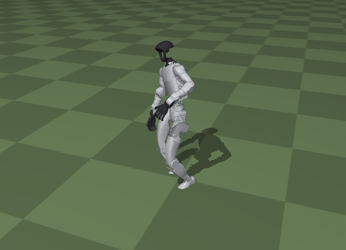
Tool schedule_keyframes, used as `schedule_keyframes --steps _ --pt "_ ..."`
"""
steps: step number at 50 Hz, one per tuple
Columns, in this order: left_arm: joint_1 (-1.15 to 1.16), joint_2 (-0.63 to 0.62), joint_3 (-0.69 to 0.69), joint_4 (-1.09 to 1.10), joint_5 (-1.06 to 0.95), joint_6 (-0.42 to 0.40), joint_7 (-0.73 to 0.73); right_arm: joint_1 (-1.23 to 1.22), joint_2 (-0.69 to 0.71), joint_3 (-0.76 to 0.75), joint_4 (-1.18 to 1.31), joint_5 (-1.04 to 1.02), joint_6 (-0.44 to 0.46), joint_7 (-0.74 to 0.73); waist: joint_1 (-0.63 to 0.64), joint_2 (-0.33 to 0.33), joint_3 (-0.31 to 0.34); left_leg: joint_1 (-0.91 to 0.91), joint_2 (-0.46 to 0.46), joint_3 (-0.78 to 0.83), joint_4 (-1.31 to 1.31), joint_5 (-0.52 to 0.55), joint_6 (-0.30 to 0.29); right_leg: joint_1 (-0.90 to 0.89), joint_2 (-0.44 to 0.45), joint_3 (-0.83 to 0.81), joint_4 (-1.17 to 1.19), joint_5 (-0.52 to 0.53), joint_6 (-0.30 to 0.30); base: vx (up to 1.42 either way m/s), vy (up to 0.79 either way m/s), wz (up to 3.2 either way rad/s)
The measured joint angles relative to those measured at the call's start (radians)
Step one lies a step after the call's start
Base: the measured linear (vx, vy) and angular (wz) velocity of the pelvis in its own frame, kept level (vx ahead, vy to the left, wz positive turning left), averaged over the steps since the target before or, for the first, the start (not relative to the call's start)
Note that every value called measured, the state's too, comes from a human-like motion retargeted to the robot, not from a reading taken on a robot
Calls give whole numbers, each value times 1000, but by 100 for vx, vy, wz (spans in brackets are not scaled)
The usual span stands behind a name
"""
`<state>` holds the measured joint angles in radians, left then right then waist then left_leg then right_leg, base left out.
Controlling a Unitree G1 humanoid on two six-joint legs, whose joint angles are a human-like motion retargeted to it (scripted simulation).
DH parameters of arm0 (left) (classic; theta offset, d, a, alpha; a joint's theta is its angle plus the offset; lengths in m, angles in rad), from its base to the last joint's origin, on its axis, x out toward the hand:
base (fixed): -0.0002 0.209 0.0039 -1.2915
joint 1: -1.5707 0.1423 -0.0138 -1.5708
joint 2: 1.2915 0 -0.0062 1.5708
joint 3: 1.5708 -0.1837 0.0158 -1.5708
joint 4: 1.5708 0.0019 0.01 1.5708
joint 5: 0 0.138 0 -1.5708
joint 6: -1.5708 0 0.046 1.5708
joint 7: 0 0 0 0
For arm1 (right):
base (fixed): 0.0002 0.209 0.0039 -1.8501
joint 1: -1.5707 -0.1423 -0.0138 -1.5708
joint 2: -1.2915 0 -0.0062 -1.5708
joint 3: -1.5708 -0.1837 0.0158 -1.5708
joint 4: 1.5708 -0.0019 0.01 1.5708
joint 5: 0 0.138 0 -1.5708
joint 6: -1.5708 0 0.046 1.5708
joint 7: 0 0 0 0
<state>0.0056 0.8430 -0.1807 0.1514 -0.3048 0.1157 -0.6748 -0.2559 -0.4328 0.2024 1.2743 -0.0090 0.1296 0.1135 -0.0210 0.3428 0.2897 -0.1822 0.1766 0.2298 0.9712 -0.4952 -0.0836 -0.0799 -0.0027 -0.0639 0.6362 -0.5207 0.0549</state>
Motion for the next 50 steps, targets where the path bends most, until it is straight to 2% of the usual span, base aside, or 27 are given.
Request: schedule_keyframes --steps 3,6,10,18,25,30,35,40,45,50 --pt "11 -40 -1 33 14 14 -16 -60 18 23 39 26 -35 -7 -12 13 22 -63 54 2 106 -33 -2 -91 32 6 136 -50 -10 -5 -3 -35" --pt "-21 -109 -43 131 54 19 -27 -105 19 47 50 60 -55 -6 -3 9 -25 -159 69 15 125 -36 10 -169 41 9 121 -34 -11 1 0 -20" --pt "-55 -197 -122 280 113 19 -15 -113 23 63 28 87 -65 -5 -4 -13 -34 -201 72 31 127 -63 28 -200 43 11 123 -26 -9 0 0 0" --pt "-112 -322 -218 587 252 1 47 -114 22 94 -22 105 -75 30 -12 -101 -33 -218 46 53 62 -85 50 -211 30 7 115 -21 1 0 0 0" --pt "-122 -378 -248 746 351 -13 116 -80 16 113 -67 94 -79 66 -15 -193 -34 -203 29 65 25 -115 78 -230 11 -4 161 -46 11 1 2 1" --pt "-146 -403 -262 836 416 -36 179 -51 19 109 -92 78 -80 97 -11 -280 -54 -175 -32 80 -61 -128 108 -237 -35 -9 157 -61 25 4 7 8" --pt "-151 -433 -279 888 468 -47 234 -19 35 115 -97 62 -84 101 -10 -349 -54 -173 -64 87 -61 -148 126 -274 -78 -10 243 -86 37 0 7 9" --pt "-185 -450 -308 936 521 -59 282 -18 48 129 -88 41 -90 102 -10 -426 -73 -173 -137 97 -128 -134 146 -330 -143 -5 303 -89 54 -3 7 8" --pt "-200 -468 -349 948 565 -67 318 -19 58 166 -79 23 -94 99 -8 -472 -72 -201 -162 105 -95 -145 157 -397 -197 -9 410 -88 56 -8 7 -1" --pt "-232 -464 -390 936 596 -75 338 -49 60 205 -72 10 -95 104 4 -494 -81 -245 -171 110 -88 -147 168 -471 -243 -41 458 -94 25 -10 6 -15"
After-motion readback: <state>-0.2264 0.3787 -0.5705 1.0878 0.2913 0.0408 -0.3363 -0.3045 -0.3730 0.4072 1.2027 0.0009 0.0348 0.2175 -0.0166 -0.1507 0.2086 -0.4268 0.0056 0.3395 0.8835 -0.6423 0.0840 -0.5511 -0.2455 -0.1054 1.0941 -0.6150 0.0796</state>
